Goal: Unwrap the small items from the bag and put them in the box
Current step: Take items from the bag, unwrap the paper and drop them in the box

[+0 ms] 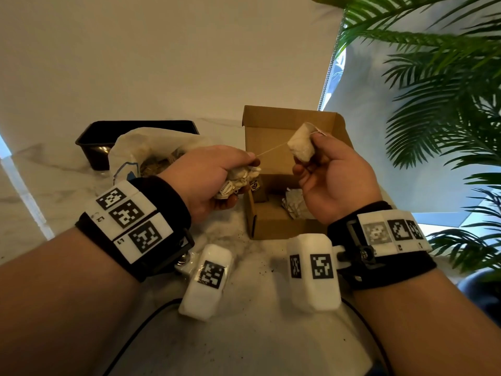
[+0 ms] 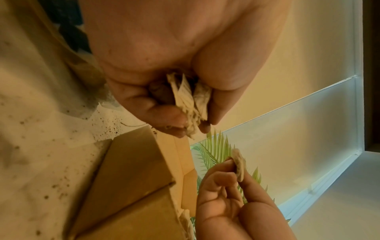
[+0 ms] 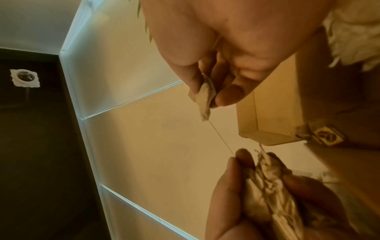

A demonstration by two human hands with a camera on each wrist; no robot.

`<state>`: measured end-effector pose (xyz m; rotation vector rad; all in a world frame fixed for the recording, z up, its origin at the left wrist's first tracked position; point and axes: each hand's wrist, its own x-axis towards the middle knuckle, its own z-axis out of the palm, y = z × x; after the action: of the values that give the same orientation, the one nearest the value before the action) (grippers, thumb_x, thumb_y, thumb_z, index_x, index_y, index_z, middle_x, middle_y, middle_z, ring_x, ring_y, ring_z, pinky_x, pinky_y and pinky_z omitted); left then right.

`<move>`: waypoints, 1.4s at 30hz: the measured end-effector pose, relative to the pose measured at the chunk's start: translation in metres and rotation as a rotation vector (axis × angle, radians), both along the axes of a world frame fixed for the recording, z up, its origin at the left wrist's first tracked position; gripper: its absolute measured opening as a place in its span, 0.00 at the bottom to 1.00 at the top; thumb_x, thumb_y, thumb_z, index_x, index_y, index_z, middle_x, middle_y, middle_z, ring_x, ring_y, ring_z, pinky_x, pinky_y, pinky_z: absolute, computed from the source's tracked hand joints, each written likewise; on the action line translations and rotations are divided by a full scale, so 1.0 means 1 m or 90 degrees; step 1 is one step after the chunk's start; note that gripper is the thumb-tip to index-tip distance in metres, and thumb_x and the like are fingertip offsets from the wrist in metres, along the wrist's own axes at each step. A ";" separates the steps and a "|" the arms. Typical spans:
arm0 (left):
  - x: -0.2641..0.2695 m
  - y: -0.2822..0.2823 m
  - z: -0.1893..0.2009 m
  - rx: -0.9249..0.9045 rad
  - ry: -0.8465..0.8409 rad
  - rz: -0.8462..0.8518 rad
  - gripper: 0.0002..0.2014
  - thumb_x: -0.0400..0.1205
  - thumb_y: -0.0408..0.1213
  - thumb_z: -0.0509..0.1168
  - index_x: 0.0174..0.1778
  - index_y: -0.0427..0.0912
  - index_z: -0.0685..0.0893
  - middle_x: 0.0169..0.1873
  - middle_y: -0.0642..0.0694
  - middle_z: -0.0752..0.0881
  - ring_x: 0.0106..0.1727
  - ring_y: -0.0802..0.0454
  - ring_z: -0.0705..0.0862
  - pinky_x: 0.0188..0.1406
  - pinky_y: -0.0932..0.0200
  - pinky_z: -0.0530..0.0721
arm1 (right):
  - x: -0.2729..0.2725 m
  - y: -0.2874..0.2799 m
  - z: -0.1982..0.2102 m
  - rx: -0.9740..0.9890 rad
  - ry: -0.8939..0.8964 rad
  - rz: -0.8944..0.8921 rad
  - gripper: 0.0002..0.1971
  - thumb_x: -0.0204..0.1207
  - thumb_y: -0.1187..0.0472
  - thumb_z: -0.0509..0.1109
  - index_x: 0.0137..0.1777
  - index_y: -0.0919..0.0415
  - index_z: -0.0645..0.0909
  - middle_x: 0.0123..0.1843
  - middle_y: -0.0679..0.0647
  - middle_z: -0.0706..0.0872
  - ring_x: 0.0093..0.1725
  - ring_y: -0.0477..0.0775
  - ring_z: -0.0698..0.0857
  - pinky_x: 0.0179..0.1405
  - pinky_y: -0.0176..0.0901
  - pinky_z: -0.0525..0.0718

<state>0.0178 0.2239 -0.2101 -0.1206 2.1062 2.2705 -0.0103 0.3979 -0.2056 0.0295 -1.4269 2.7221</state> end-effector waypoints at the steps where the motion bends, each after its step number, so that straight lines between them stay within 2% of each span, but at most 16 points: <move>1: -0.001 -0.001 0.000 -0.005 -0.005 0.002 0.08 0.84 0.44 0.70 0.47 0.45 0.91 0.41 0.43 0.90 0.37 0.52 0.86 0.23 0.62 0.78 | 0.001 0.000 0.000 -0.007 -0.002 -0.005 0.05 0.84 0.63 0.68 0.55 0.61 0.84 0.38 0.55 0.90 0.33 0.49 0.88 0.28 0.38 0.84; 5: -0.001 -0.002 -0.001 -0.035 -0.014 -0.004 0.08 0.83 0.44 0.71 0.51 0.44 0.91 0.44 0.41 0.91 0.40 0.50 0.86 0.23 0.62 0.79 | -0.002 0.000 0.001 -0.040 -0.008 -0.039 0.11 0.83 0.62 0.70 0.62 0.63 0.84 0.45 0.57 0.89 0.34 0.49 0.89 0.28 0.37 0.85; 9: 0.000 -0.001 0.000 -0.052 -0.022 -0.014 0.08 0.84 0.44 0.70 0.52 0.44 0.91 0.47 0.41 0.91 0.41 0.51 0.86 0.24 0.62 0.79 | -0.005 0.005 0.003 -0.136 -0.015 -0.050 0.13 0.84 0.64 0.68 0.67 0.65 0.82 0.49 0.59 0.89 0.39 0.52 0.90 0.29 0.38 0.86; 14: 0.000 -0.001 -0.001 -0.065 -0.031 -0.022 0.12 0.84 0.43 0.70 0.57 0.40 0.90 0.46 0.40 0.90 0.41 0.50 0.85 0.23 0.62 0.79 | -0.007 0.010 0.006 -0.254 -0.014 -0.049 0.13 0.83 0.67 0.68 0.66 0.69 0.81 0.53 0.63 0.89 0.46 0.58 0.91 0.32 0.40 0.89; 19: 0.002 0.000 -0.001 -0.079 -0.027 -0.020 0.11 0.83 0.43 0.71 0.56 0.41 0.91 0.44 0.41 0.90 0.40 0.50 0.85 0.24 0.61 0.79 | -0.008 0.012 0.006 -0.278 -0.002 -0.041 0.13 0.83 0.68 0.68 0.66 0.70 0.81 0.54 0.64 0.89 0.48 0.60 0.91 0.34 0.42 0.90; 22: 0.003 0.003 0.002 -0.066 -0.007 -0.018 0.09 0.82 0.43 0.72 0.53 0.43 0.91 0.43 0.42 0.90 0.40 0.51 0.85 0.23 0.63 0.78 | -0.006 0.010 0.005 -0.204 -0.002 -0.007 0.11 0.83 0.69 0.68 0.64 0.69 0.82 0.54 0.63 0.89 0.49 0.59 0.91 0.40 0.46 0.92; 25: 0.005 0.007 0.004 -0.047 0.026 -0.021 0.07 0.82 0.42 0.72 0.51 0.45 0.91 0.38 0.45 0.89 0.34 0.54 0.84 0.21 0.64 0.77 | -0.002 0.002 0.003 -0.120 -0.026 0.102 0.06 0.85 0.68 0.66 0.57 0.67 0.83 0.51 0.63 0.89 0.47 0.58 0.92 0.44 0.51 0.93; 27: 0.006 0.009 0.005 -0.029 0.043 -0.034 0.08 0.82 0.42 0.72 0.53 0.43 0.90 0.37 0.45 0.88 0.31 0.55 0.83 0.19 0.64 0.76 | -0.001 -0.001 0.001 -0.069 -0.021 0.154 0.08 0.84 0.67 0.66 0.60 0.68 0.82 0.52 0.63 0.89 0.46 0.58 0.92 0.46 0.51 0.93; 31: 0.009 0.011 0.007 -0.017 0.055 -0.044 0.10 0.83 0.42 0.71 0.55 0.41 0.90 0.37 0.45 0.89 0.30 0.56 0.84 0.20 0.65 0.76 | -0.001 -0.007 -0.006 0.067 0.033 0.144 0.16 0.81 0.66 0.69 0.67 0.70 0.80 0.51 0.63 0.90 0.45 0.55 0.91 0.42 0.47 0.90; 33: 0.010 0.012 0.008 -0.014 0.053 -0.042 0.10 0.83 0.41 0.71 0.55 0.41 0.89 0.36 0.46 0.89 0.28 0.56 0.84 0.20 0.65 0.76 | 0.000 -0.007 -0.007 0.132 0.058 0.139 0.15 0.80 0.65 0.71 0.64 0.69 0.83 0.49 0.61 0.91 0.46 0.56 0.90 0.42 0.47 0.89; 37: 0.009 0.012 0.007 -0.011 0.043 -0.025 0.10 0.83 0.42 0.71 0.56 0.42 0.89 0.36 0.45 0.89 0.30 0.55 0.83 0.20 0.65 0.76 | 0.001 -0.003 -0.008 0.259 0.107 0.137 0.11 0.79 0.62 0.72 0.59 0.65 0.87 0.52 0.59 0.93 0.52 0.57 0.91 0.43 0.46 0.87; 40: 0.010 0.011 0.007 -0.010 0.042 -0.031 0.09 0.84 0.41 0.69 0.55 0.42 0.89 0.37 0.45 0.88 0.30 0.55 0.83 0.21 0.64 0.76 | 0.001 -0.002 -0.010 0.309 0.137 0.146 0.09 0.77 0.64 0.74 0.55 0.62 0.90 0.52 0.58 0.93 0.51 0.55 0.91 0.43 0.45 0.86; 42: 0.011 0.010 0.008 -0.024 0.046 -0.038 0.09 0.85 0.39 0.66 0.53 0.42 0.90 0.38 0.44 0.88 0.32 0.55 0.83 0.22 0.63 0.76 | 0.000 -0.001 -0.012 0.344 0.151 0.121 0.06 0.76 0.67 0.75 0.49 0.57 0.91 0.49 0.56 0.94 0.51 0.57 0.91 0.46 0.48 0.88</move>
<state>0.0289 0.2342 -0.2018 0.0243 2.1566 2.2353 -0.0105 0.3970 -0.2172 0.5179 -2.1110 2.2652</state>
